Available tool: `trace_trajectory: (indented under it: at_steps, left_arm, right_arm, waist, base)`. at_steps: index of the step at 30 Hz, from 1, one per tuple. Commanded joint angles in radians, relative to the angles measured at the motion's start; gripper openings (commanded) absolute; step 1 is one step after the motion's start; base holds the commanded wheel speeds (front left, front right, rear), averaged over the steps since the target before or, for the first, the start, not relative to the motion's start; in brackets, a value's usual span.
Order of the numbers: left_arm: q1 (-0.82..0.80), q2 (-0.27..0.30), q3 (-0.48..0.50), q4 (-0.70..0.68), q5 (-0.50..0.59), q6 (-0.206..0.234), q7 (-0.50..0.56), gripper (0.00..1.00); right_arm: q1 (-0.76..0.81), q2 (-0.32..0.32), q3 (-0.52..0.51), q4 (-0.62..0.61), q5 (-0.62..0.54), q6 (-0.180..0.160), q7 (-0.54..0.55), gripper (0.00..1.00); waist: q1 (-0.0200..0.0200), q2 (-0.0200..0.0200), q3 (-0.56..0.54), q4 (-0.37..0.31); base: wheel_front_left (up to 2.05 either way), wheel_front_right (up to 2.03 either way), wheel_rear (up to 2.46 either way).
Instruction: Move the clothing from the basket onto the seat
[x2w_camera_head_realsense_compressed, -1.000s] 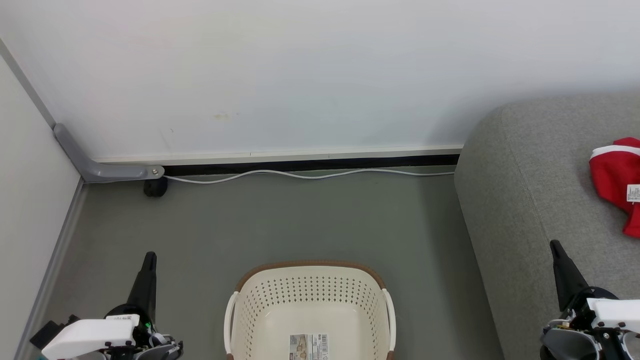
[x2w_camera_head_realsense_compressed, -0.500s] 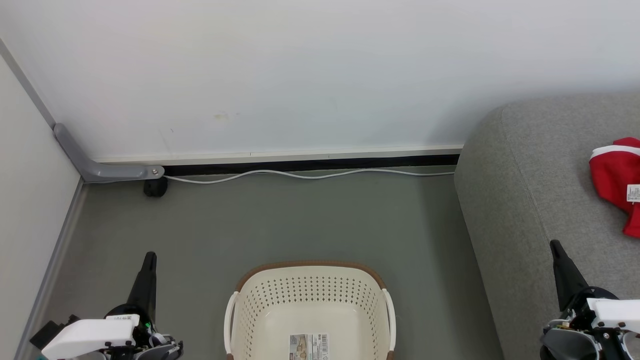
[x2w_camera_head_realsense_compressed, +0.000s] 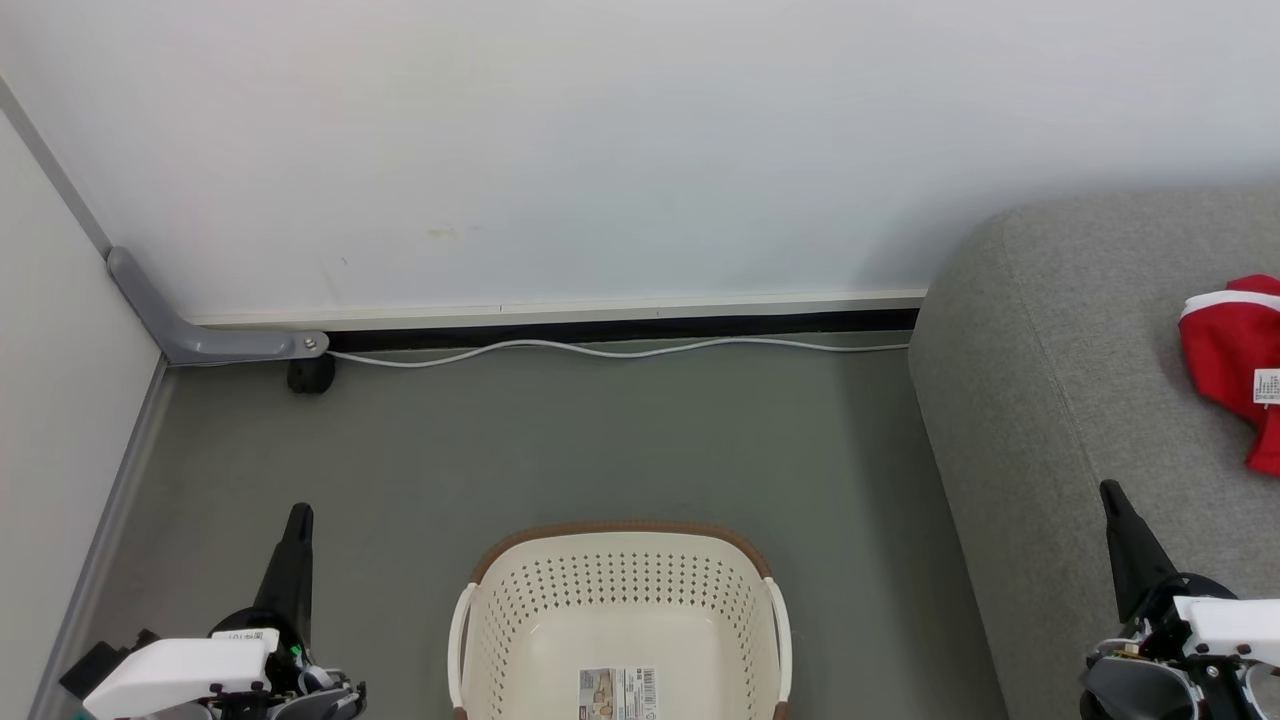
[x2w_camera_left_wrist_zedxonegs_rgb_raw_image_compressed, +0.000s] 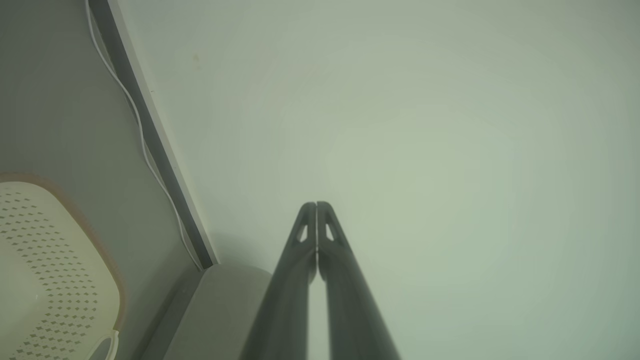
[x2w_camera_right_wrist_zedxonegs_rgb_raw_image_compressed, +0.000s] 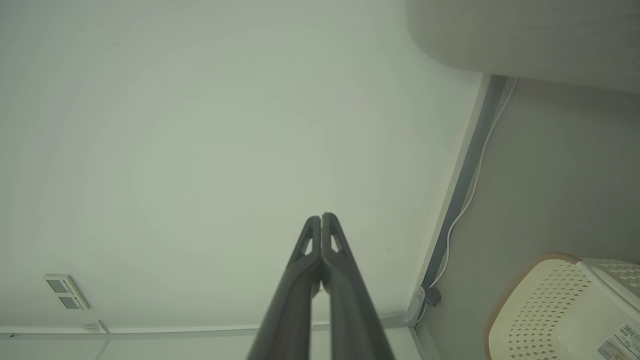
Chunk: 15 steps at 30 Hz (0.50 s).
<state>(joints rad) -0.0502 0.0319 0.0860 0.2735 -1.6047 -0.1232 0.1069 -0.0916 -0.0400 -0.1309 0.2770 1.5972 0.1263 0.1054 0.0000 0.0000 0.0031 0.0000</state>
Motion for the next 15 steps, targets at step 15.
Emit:
trace_trajectory:
  at_steps: [15]
  left_arm:
    - [-0.058, 0.018, 0.028, -0.028, -0.004, -0.007, 0.006, 0.0]
  right_arm:
    - [-0.016, -0.01, 0.017, -0.032, 0.011, 0.004, 0.008, 0.0]
  waist:
    - [0.0, 0.0, 0.0, 0.0]
  base:
    - [0.0, 0.0, 0.0]
